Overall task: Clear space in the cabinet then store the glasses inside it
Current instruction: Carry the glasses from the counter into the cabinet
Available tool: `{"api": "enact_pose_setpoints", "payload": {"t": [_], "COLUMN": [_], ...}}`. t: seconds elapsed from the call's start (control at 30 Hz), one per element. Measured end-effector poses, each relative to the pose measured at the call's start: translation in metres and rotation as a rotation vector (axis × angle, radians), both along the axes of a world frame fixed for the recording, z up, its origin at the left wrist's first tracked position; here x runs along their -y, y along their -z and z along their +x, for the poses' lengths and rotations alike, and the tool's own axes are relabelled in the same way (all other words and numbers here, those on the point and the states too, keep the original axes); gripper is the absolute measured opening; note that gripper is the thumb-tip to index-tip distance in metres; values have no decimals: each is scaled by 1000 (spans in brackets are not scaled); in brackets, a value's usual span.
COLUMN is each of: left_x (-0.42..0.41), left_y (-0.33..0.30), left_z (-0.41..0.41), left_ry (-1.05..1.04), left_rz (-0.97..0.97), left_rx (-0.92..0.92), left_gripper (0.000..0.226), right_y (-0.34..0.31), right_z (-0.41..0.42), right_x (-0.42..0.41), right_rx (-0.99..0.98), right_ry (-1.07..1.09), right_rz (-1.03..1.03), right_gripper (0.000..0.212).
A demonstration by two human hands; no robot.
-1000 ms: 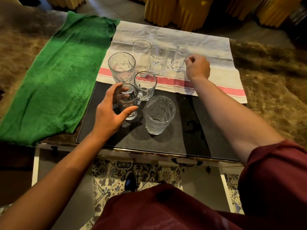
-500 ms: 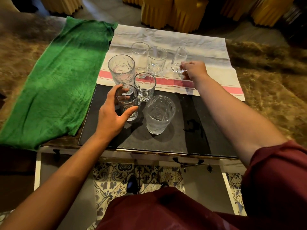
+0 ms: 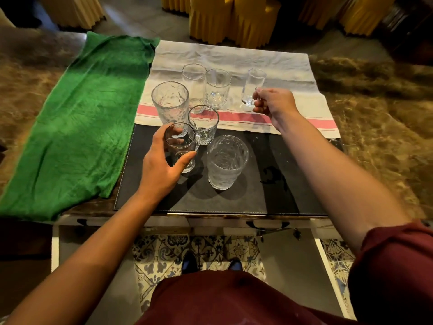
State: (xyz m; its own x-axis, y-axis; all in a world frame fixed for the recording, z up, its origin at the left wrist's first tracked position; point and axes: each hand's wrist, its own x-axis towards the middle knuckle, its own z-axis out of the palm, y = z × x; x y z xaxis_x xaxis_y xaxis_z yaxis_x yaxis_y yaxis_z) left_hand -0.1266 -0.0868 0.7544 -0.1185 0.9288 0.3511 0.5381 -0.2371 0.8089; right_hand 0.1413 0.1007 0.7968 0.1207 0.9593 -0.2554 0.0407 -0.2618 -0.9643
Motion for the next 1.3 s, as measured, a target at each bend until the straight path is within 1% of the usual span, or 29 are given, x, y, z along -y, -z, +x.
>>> {"api": "enact_pose_setpoints", "payload": {"t": [0.27,0.43,0.6,0.77,0.87,0.97,1.0,1.1,1.3], "left_x": [-3,-5,-6,-7,-8,-7,-7,-7,-7], "left_y": [9,14,21,22,22,22,21,20,18], "left_z": [1,0,2,4,3,4,4,5,4], "left_ry": [37,45,25,34,44,56,60,67,71], "left_rz": [15,20,38,46,47,53,54,48,48], "left_rx": [0,8,-14,1,10,15,16,20,18], "left_gripper": [78,80,78,78,78,78,77,78,76], "right_y": [-20,-19,-8,0,5,8,9,13,23], "right_z": [17,38,62,81,92,100,103,106,102], "right_x": [64,112,145,172,185,195,198,204,214], "right_rx": [-57,2,100,164,170,143,138,121,96], "right_ry": [9,40,76,107,140,184,189,191,228], "right_rz": [78,80,83,83,74,75,70,47,2], "right_gripper": [22,23,16,18,24,44,44,34,41]}}
